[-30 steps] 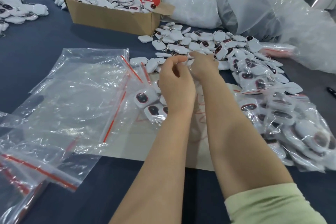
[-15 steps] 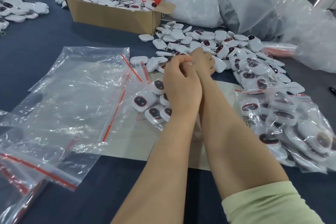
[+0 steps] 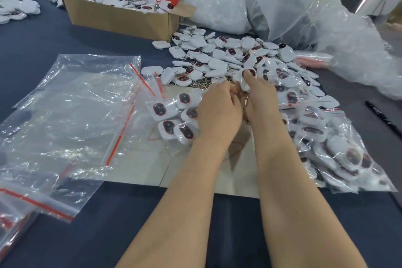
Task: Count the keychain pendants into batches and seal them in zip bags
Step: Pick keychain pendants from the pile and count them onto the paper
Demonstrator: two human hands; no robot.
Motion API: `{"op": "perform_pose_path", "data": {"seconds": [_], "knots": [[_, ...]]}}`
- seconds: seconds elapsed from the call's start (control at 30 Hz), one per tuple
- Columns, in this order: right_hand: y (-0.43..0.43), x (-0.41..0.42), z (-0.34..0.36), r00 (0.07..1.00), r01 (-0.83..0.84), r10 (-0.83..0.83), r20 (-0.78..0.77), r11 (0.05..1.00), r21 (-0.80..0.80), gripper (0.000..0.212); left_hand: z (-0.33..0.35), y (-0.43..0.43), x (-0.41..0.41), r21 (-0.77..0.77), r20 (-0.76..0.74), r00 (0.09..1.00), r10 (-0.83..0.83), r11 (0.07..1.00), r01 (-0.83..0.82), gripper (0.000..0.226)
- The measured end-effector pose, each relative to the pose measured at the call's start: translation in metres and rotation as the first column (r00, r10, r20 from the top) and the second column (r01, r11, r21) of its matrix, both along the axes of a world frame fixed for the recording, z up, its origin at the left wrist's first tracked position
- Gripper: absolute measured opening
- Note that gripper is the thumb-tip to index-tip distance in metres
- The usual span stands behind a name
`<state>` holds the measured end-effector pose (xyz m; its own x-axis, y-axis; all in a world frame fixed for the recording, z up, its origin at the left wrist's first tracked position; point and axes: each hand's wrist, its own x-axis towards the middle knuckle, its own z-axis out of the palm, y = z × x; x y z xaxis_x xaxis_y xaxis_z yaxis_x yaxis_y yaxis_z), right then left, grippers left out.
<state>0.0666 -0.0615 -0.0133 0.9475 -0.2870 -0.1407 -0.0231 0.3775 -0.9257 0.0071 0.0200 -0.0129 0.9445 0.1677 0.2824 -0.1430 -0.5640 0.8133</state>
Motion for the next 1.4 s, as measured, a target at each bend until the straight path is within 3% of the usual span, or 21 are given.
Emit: {"op": "perform_pose_path", "data": {"seconds": [0.17, 0.33, 0.5, 0.63, 0.77, 0.87, 1.0, 1.23, 1.4], "knots": [[0.001, -0.004, -0.01, 0.992, -0.12, 0.122, 0.027, 0.991, -0.057, 0.004, 0.002, 0.002, 0.002, -0.101, -0.022, 0.999, 0.024, 0.995, -0.027, 0.021], [-0.001, -0.006, -0.013, 0.986, -0.134, 0.148, 0.082, 0.979, -0.153, 0.005, 0.002, 0.003, 0.002, -0.118, -0.023, 0.999, 0.033, 0.992, -0.036, 0.022], [0.0, -0.009, -0.013, 0.975, -0.15, 0.165, 0.15, 0.983, -0.108, 0.012, 0.002, 0.002, 0.003, -0.103, -0.018, 0.999, 0.047, 0.993, -0.048, 0.019], [0.002, -0.006, -0.012, 0.986, -0.119, 0.127, 0.108, 0.99, -0.079, 0.002, 0.001, 0.003, 0.003, -0.105, -0.02, 0.999, 0.043, 0.993, -0.045, 0.022], [0.002, -0.004, -0.013, 0.991, -0.109, 0.112, 0.068, 0.993, -0.052, 0.015, 0.001, 0.002, 0.003, -0.111, -0.011, 0.999, 0.046, 0.993, -0.046, 0.021], [0.004, -0.004, -0.012, 0.988, -0.122, 0.13, 0.085, 0.988, -0.095, 0.014, 0.0, 0.002, 0.003, -0.104, -0.017, 0.999, 0.042, 0.994, -0.044, 0.02], [0.003, -0.001, -0.012, 0.99, -0.101, 0.102, 0.096, 0.995, -0.017, 0.012, 0.001, 0.001, 0.003, -0.057, -0.009, 0.999, 0.032, 0.998, -0.033, 0.022], [0.004, -0.006, -0.007, 0.967, -0.197, 0.211, 0.14, 0.974, -0.11, 0.022, -0.001, 0.001, 0.001, -0.027, -0.013, 1.0, 0.018, 0.999, -0.018, 0.016], [0.004, -0.008, 0.004, 0.97, -0.149, 0.166, 0.177, 0.983, -0.11, 0.026, 0.0, 0.002, 0.002, -0.072, 0.002, 0.999, 0.045, 0.996, -0.045, 0.009]]}}
